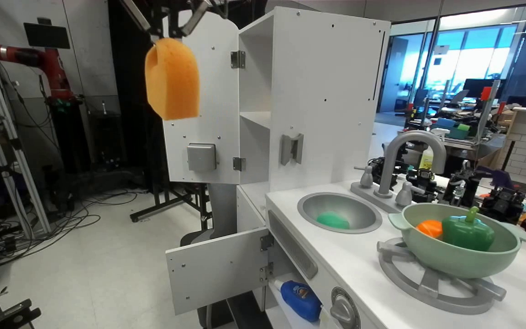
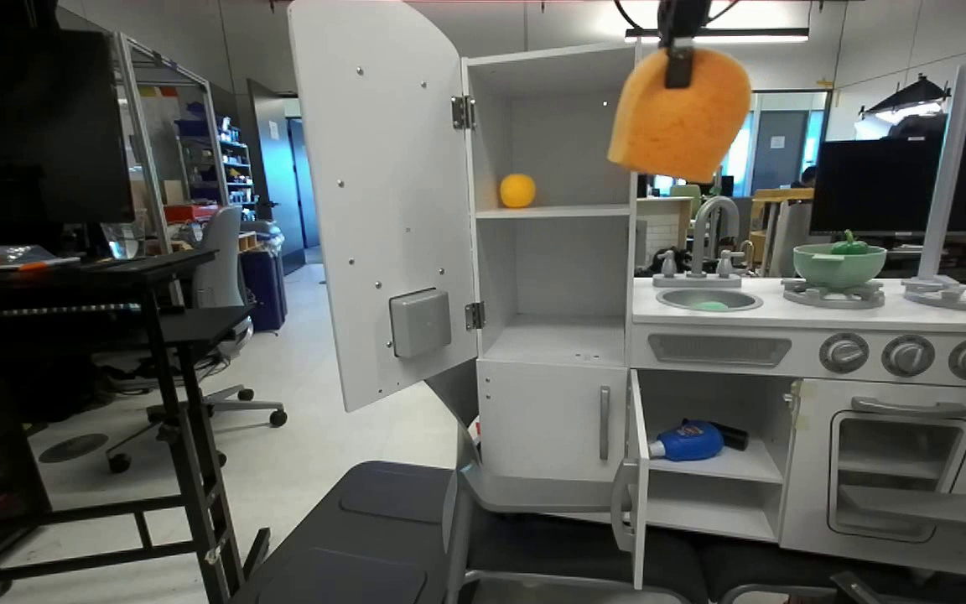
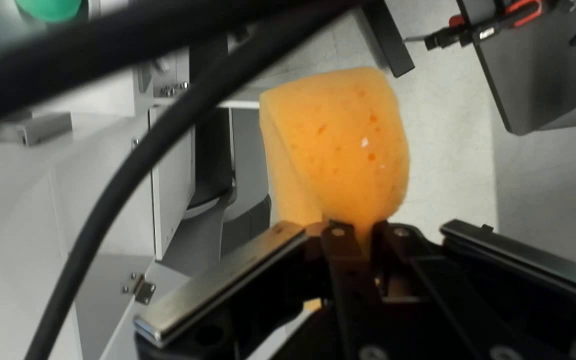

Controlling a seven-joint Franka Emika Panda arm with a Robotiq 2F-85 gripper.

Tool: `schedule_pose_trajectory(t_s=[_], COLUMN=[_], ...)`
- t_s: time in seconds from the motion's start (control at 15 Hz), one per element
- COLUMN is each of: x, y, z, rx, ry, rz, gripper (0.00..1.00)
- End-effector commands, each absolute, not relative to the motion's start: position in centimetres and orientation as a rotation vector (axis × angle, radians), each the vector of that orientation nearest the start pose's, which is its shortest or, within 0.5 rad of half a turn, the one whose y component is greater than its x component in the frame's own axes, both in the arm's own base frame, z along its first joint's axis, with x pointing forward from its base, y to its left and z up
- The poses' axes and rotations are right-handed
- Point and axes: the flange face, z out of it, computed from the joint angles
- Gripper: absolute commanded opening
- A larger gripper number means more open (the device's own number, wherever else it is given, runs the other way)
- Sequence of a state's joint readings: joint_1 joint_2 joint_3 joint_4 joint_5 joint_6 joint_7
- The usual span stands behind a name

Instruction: Open the top cabinet at the left, then put the yellow plushie and the orange sponge in the top compartment of the top cabinet

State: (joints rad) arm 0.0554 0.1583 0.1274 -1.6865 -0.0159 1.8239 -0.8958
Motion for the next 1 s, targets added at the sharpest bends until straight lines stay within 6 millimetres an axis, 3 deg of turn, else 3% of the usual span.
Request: schedule_pose_trajectory(t_s=[0.0, 0.2, 0.47, 0.73, 0.93], x=[59.8, 59.2, 60.2, 63.1, 65.7], y=[17.6, 23.2, 26.1, 25.9, 24.3], z=[52.3, 52.3, 50.1, 46.8, 44.4], rx=[-2.743, -2.809, -2.94, -3.107, -3.232], ry=[-1.602, -1.619, -1.605, -1.585, -1.516], rz=[-0.115, -0.259, -0.432, -0.575, -0.683], gripper=[0.03, 0.03, 0.03, 0.03, 0.03])
